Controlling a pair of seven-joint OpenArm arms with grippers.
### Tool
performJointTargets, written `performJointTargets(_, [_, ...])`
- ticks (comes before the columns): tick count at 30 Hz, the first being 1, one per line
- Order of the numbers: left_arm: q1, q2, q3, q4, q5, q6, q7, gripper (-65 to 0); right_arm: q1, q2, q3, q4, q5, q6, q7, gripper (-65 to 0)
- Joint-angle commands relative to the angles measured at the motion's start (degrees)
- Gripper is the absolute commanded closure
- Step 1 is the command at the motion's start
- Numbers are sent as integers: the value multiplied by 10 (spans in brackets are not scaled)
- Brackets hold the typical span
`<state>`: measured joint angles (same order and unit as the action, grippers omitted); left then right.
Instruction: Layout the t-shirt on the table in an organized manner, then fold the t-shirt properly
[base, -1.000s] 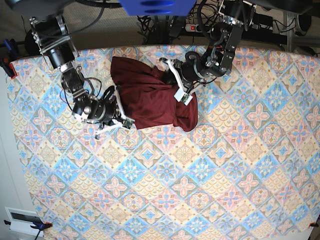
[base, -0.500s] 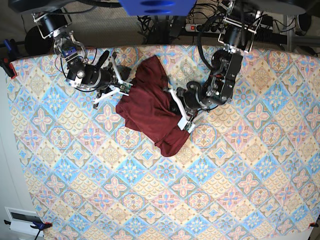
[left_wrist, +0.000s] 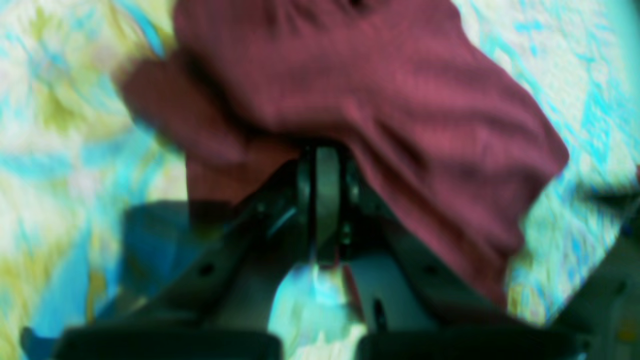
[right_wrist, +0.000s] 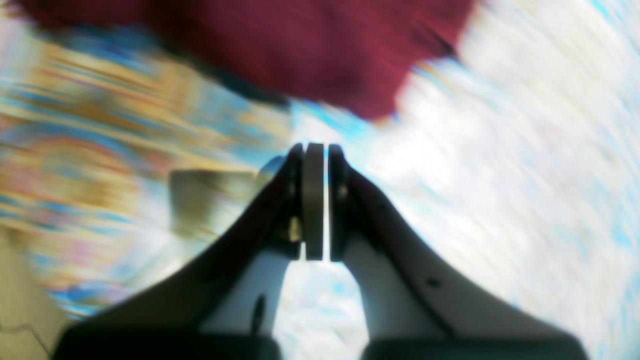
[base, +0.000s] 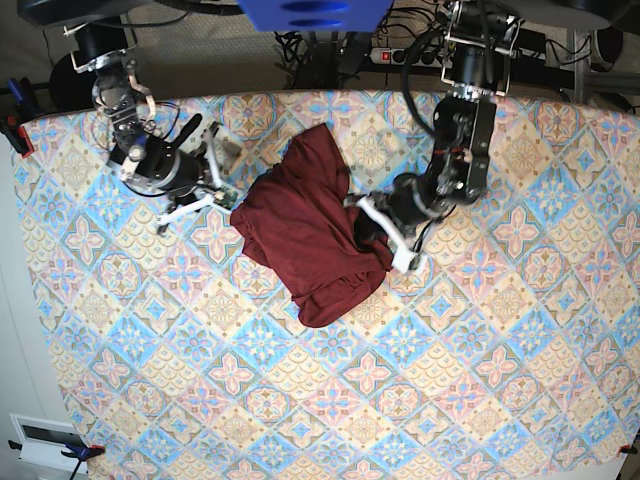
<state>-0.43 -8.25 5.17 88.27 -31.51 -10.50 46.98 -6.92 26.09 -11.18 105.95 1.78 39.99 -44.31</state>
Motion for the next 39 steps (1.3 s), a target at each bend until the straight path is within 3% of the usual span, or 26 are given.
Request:
performJointTargets(1, [6,-8,-18,21,-11,-2,-14,-2,5,6,15,-1,7,0,1,-5])
performJointTargets(5, [43,-3,-76,36,-15,-2,-14,-2,64,2,53,-27,7,0,-28,-5])
performJointTargets(8, [46,26,-111,26,-3,-2,-14,-2,110,-30,71,-57,7,0,-29,-5])
performJointTargets(16, [6,85,-121,-42,37,-2,-15,-2,171,-87,78,-155,6,0,-29,-5])
performJointTargets(21, [-13,111,-121,-84,68,-1,-44,-2,171,-114,77,-205,6,0,-27,-5])
performJointTargets(25, [-32,129,-119,-132,96,20,-68,-3,171,-138,77,-241,6,0,-25,-5])
performJointTargets(29, [-65,129,-118,-207,97,24,-72,-3,171,-150,62,-256,6,0,-25,-5])
performJointTargets(34, [-98,129,-116,-252,101,24,-101,-3,166,-151,6,-211,6,0,-28,-5])
performJointTargets(39, [-164,129,-44,-353,97,24,-131,-3,94,-151,-4,-123,7,0,-30,-5])
